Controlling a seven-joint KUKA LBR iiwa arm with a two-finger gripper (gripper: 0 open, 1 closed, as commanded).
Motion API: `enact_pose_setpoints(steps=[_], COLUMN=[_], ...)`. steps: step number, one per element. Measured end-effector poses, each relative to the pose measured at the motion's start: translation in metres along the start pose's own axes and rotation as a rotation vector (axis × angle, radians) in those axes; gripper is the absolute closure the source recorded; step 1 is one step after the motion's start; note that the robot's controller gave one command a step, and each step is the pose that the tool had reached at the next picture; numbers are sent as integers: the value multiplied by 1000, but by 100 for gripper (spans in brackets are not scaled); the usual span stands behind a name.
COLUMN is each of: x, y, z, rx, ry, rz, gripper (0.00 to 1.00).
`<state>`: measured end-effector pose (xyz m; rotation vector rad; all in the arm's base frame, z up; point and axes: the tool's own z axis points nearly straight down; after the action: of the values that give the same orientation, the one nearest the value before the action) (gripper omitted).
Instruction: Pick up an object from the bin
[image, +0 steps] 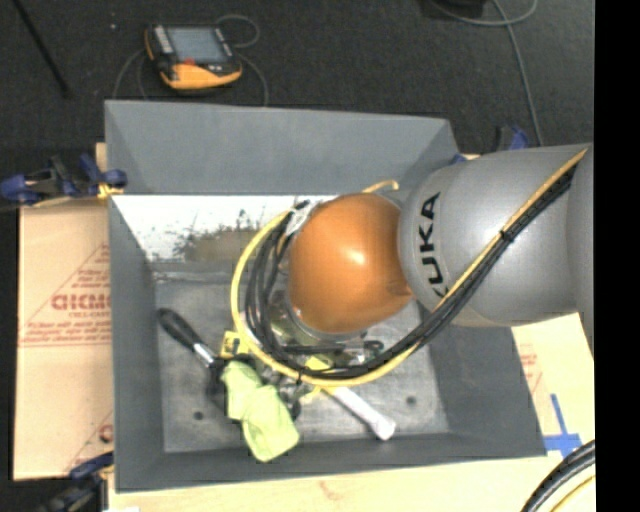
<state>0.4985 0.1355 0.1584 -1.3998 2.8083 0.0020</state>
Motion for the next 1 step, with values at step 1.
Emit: enact_pose_setpoints(steps=[1], x=[0], y=[0], z=[0], rx=[0], ry=[0], rz=[0], gripper=[100])
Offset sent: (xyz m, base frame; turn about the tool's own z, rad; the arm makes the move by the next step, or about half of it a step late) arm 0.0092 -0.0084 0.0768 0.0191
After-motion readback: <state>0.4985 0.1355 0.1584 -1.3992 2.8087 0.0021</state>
